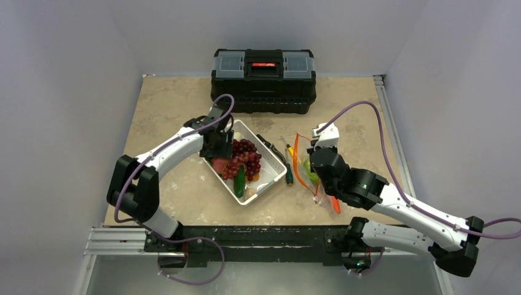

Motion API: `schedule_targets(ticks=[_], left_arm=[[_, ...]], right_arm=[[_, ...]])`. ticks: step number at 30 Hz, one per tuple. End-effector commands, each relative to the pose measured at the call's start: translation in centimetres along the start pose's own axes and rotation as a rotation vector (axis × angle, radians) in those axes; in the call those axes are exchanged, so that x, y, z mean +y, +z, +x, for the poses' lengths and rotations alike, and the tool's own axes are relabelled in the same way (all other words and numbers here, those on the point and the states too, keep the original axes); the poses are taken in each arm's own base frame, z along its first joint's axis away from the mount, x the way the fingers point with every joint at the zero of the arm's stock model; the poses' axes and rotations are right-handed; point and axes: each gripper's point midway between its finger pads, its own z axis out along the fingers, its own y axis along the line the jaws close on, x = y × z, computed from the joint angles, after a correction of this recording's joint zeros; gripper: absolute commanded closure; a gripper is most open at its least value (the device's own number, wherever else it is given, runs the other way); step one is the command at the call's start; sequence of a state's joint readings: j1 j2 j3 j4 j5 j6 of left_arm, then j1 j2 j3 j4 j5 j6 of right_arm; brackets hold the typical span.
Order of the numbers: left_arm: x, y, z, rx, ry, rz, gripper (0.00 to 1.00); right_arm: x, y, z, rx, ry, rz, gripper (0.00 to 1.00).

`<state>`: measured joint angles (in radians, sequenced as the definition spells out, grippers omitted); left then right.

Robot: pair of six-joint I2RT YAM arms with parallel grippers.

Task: Place the food in the zip-top bag and seal the zipper
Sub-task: Pick up the fake fruit from the bin.

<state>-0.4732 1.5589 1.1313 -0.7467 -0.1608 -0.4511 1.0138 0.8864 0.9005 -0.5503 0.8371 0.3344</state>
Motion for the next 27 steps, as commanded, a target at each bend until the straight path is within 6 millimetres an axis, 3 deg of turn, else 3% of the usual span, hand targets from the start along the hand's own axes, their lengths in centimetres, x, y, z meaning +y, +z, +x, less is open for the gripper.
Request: schedule_targets(ticks=[1, 8, 10, 13, 20, 27], left_arm=[[-0.4, 0.5, -1.0, -0.029, 0.014, 0.006, 0.34], [-0.9, 2.0, 0.6, 0.025, 0.013, 0.033, 0.29], [-0.9, 2.1, 0.8, 0.033, 0.014, 0.033, 0.32], [-1.0, 1.8, 0.4, 0.022, 0.020, 0.039, 0.46], [-1.6, -1.6, -2.6, -0.072, 0.027, 0.074, 0.70], [-2.0, -6.2, -5.3, -0.212, 0.000, 0.139, 0.78]], right_arm=[[0.1, -0.3, -1.4, -0.044, 0.044, -0.013, 1.00], [0.1, -0.2, -1.4, -0.044, 0.040, -0.013, 1.00], [0.1, -0.2, -1.3, -0.044, 0.039, -0.013, 1.00], [0.1, -0.1, -1.3, -0.043, 0.035, -0.011, 1.00], [0.1, -0.1, -1.5, -0.047, 0.035, -0.008, 1.00], [0.2, 0.0, -1.5, -0.046, 0.028, -0.001, 1.00]])
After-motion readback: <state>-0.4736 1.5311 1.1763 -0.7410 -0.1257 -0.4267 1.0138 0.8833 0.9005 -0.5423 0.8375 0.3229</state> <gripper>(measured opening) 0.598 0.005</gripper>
